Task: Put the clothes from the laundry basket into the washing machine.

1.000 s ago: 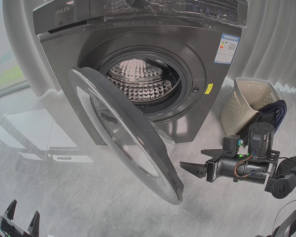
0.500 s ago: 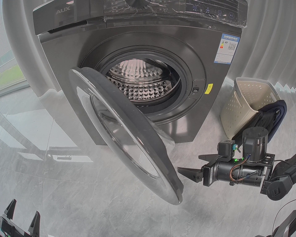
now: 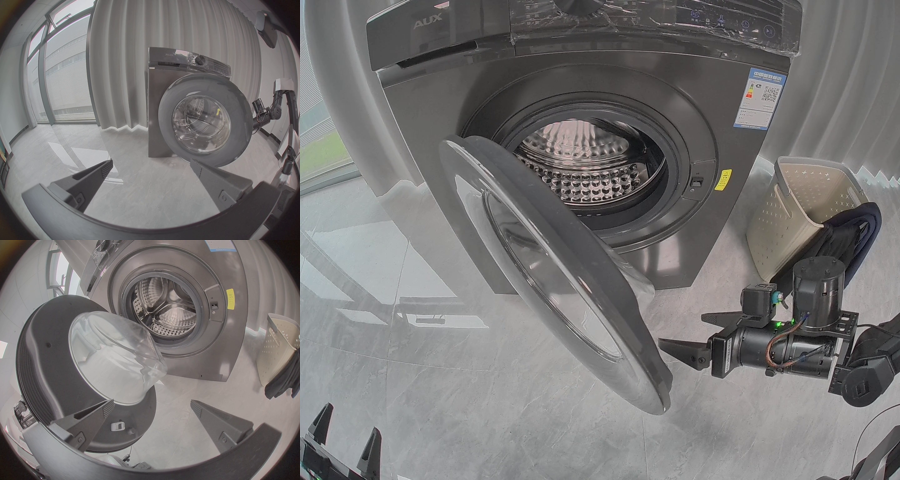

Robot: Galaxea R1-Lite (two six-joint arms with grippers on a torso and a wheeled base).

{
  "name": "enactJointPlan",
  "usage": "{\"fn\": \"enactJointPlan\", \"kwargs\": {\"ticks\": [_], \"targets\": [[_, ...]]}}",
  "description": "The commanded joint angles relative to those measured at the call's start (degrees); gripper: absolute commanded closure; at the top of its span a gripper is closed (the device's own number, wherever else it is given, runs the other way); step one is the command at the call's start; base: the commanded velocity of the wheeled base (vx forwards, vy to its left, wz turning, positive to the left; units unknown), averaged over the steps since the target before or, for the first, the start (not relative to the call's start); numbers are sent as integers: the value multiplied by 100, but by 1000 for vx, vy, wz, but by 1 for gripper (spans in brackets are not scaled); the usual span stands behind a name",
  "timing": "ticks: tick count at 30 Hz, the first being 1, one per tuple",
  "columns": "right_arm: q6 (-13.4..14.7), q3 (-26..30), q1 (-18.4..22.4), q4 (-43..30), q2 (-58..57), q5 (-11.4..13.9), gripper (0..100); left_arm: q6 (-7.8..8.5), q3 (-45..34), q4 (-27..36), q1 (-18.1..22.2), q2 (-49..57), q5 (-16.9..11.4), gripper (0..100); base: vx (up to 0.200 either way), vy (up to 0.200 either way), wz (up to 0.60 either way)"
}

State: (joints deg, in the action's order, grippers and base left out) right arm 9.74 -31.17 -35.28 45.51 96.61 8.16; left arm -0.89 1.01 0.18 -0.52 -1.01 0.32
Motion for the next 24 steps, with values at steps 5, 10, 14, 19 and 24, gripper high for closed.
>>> {"fn": "enactJointPlan", "kwargs": {"ticks": [5, 10, 14, 19, 24], "targets": [[-7, -29, -49, 2, -11, -7, 0, 1, -101, -1, 0, 92, 3, 0, 0, 0, 0], [2, 41, -58, 2, -81, -42, 0, 1, -101, -1, 0, 92, 3, 0, 0, 0, 0], [10, 94, -67, 2, -99, -156, 0, -8, -101, -1, 0, 92, 3, 0, 0, 0, 0], [2, 50, -67, 2, -99, -156, 0, 1, -101, -1, 0, 92, 3, 0, 0, 0, 0], [2, 50, -93, 2, -81, -156, 0, -8, -101, -1, 0, 92, 3, 0, 0, 0, 0]]}}
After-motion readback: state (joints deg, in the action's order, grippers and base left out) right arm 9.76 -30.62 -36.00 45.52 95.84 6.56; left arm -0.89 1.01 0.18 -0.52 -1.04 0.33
